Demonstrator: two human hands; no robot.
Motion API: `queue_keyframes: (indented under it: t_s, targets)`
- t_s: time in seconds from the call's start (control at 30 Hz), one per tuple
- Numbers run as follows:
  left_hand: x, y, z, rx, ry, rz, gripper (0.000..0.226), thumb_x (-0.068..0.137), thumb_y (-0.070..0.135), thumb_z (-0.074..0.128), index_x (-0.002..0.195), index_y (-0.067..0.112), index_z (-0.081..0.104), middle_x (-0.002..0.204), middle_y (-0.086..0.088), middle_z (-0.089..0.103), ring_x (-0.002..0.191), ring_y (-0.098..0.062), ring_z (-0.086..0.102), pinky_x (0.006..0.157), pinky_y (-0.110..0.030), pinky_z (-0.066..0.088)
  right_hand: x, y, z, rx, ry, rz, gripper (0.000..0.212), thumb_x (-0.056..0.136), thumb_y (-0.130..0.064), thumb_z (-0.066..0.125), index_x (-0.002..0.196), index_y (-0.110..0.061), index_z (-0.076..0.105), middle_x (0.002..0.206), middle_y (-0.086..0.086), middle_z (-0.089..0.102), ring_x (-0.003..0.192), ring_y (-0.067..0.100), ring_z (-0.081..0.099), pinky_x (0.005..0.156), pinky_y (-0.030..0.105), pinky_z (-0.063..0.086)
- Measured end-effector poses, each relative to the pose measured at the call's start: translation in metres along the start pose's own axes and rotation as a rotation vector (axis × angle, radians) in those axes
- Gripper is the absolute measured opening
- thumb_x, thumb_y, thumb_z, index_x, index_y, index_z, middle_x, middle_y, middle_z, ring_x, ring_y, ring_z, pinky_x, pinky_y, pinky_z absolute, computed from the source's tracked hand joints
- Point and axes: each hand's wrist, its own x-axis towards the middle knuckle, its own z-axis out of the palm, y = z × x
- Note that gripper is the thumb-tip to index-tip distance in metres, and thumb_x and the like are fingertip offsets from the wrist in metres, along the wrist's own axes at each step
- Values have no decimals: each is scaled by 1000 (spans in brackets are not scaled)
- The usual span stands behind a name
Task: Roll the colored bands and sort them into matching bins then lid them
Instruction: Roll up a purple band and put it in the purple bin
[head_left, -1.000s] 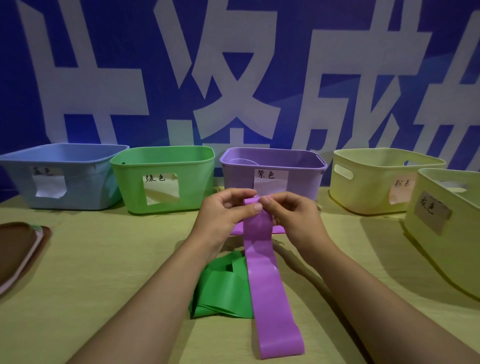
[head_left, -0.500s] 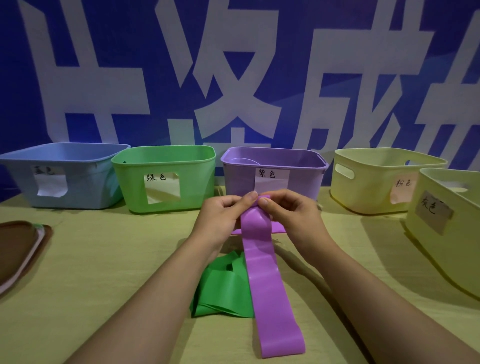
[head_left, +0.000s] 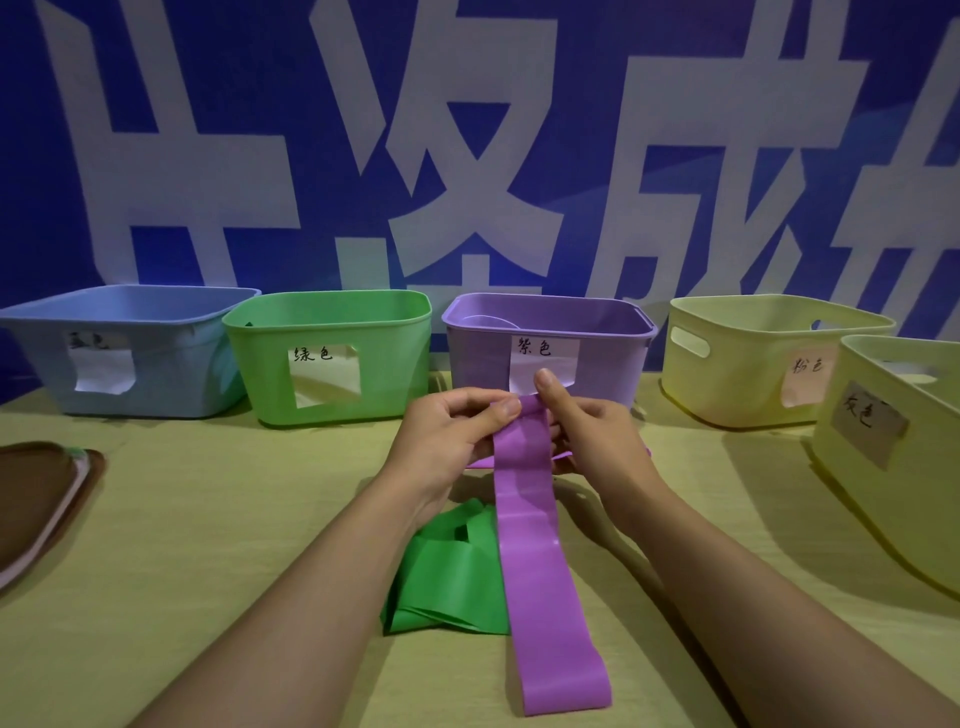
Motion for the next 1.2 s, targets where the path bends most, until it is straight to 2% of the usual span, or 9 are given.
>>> queue_keyframes:
  t_s: [0.1,0.33,0.53,0.73,0.87,1.0,1.1,1.2]
  targets:
    - [0,0,0,-3,-2,1,17,89,0,73,106,-2,74,93,-17,78,79,-19,75,72,-27,62,0,1,-1,22,29,-30,50,88,-58,68,87,-9,79,70,1,73,70,15,69,68,32,59]
    - [2,-1,-3,3,-6,-8,23,87,-2,74,110,0,74,98,-17,79,87,-23,77,79,-28,63,1,3,-2,44,15,-69,34,90,-42,73,85,-9,79,78,6,76,71,12,68,66,29,57]
    - [1,-1,-3,-18,-6,-25,21,85,-6,74,104,3,76,97,-17,79,84,-21,76,77,-25,62,5,5,-4,71,-14,-92,21,92,-26,74,91,-5,80,76,6,76,65,7,66,59,20,53]
    - [-1,4,-3,-37,-8,-35,25,81,-8,76,102,5,76,96,-15,79,89,-23,76,80,-25,62,8,7,-9,83,-72,-128,17,91,-21,75,98,-6,79,87,8,78,77,12,71,69,23,57]
    - [-3,6,-1,-78,-39,-58,23,82,8,78,104,5,74,98,-15,79,86,-20,76,76,-26,61,9,9,-9,108,-113,-144,26,85,-25,75,101,-4,77,88,7,78,80,12,71,73,25,57]
    - [-5,4,1,46,-18,-103,35,90,40,73,104,7,78,98,-14,79,89,-24,76,75,-29,58,10,9,-7,118,-116,-171,17,90,-13,74,103,-3,76,91,9,78,82,12,72,73,22,56]
    - [-4,1,1,116,19,-92,35,89,42,74,97,9,81,94,-13,80,88,-24,75,83,-35,58,9,8,-9,87,-115,-196,15,89,-12,75,102,-5,77,91,6,79,84,12,73,73,21,56]
    - [-5,2,0,128,28,-92,31,88,38,76,95,8,81,93,-12,80,83,-21,74,77,-29,59,9,8,-9,56,-111,-203,15,90,-11,75,104,-6,77,93,5,79,87,13,74,75,22,57]
